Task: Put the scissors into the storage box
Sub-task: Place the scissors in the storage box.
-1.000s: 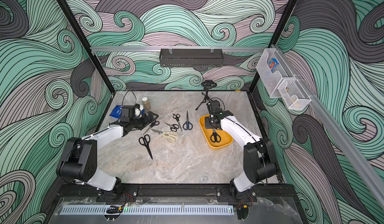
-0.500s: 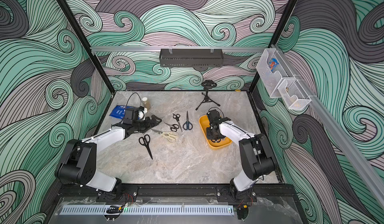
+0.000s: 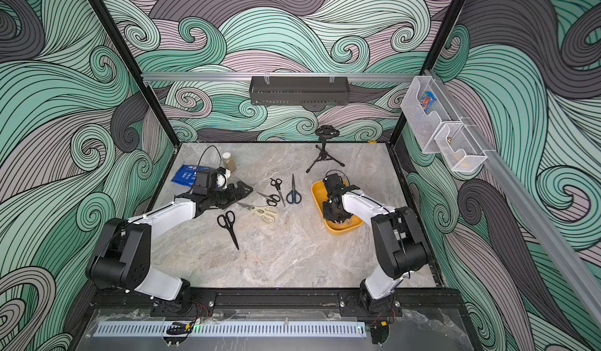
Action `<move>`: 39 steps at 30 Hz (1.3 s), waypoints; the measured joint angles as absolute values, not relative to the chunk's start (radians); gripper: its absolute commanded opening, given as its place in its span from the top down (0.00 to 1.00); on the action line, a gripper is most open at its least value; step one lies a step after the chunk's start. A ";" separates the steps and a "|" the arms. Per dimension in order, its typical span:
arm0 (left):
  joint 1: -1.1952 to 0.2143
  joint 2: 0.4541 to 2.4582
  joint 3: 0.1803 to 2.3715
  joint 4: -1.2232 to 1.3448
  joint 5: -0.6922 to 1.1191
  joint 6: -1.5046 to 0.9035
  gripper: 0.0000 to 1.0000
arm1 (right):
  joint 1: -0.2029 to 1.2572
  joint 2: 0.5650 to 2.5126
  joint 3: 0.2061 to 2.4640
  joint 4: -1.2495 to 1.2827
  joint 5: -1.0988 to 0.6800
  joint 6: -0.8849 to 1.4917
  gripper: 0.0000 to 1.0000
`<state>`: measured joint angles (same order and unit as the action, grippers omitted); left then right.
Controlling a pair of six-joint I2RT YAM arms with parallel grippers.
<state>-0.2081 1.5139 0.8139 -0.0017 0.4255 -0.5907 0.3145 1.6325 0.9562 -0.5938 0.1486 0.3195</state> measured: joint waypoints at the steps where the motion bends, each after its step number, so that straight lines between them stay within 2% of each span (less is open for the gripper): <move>1: -0.208 1.514 0.814 -0.002 0.423 -0.590 0.02 | 0.315 1.630 0.956 -0.594 0.149 0.321 0.65; 8: -0.208 1.515 0.817 -0.009 0.405 -0.576 0.01 | 0.315 1.567 0.986 -0.601 0.156 0.321 0.64; 16: -0.208 1.539 0.836 -0.015 0.363 -0.559 0.01 | 0.345 1.567 1.122 -0.602 0.141 0.330 0.68; 29: -0.208 1.565 0.836 -0.017 0.323 -0.531 0.01 | 0.518 1.811 1.356 -0.593 0.118 0.351 0.74; 39: -0.208 1.565 0.836 -0.018 0.323 -0.530 0.01 | 0.527 1.964 1.425 -0.595 0.095 0.367 0.78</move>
<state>-0.2081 1.5654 0.8356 -0.0177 0.3229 -0.5304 0.5274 1.9644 1.4250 -0.5945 0.0948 0.3672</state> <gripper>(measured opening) 0.986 0.226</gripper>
